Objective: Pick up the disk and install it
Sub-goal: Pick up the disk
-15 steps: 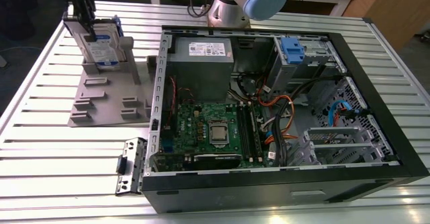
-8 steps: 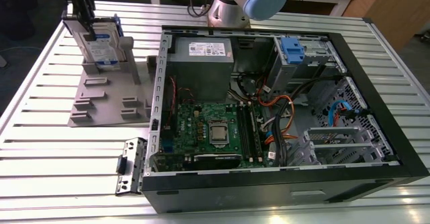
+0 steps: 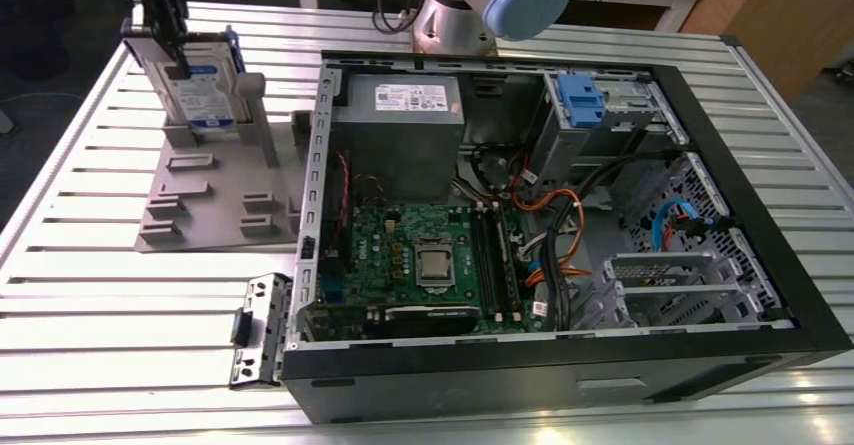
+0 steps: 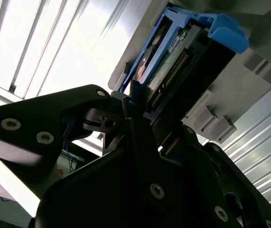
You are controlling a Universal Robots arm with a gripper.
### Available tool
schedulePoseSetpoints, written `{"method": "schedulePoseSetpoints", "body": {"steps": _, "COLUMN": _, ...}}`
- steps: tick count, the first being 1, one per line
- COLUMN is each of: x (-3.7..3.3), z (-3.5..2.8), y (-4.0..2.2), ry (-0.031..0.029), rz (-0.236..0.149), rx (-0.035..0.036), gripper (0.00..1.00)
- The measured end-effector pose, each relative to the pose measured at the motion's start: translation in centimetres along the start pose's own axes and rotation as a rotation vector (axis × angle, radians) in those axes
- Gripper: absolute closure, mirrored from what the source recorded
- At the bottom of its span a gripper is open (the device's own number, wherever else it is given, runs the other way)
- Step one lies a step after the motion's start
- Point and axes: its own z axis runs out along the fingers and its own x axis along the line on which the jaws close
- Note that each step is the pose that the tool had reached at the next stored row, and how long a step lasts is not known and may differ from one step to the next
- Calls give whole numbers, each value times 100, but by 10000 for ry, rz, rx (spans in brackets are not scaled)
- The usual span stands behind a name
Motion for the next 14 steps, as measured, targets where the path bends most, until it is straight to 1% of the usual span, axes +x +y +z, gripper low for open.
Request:
{"method": "schedulePoseSetpoints", "body": {"steps": 4, "x": 0, "z": -14, "y": 1, "ry": 1, "rz": 0, "rx": -2, "gripper": 64}}
{"method": "schedulePoseSetpoints", "body": {"steps": 5, "x": -1, "z": -37, "y": 1, "ry": 0, "rz": 0, "rx": -1, "gripper": 64}}
{"method": "schedulePoseSetpoints", "body": {"steps": 14, "x": -2, "z": -83, "y": 3, "ry": 0, "rz": 0, "rx": -1, "gripper": 64}}
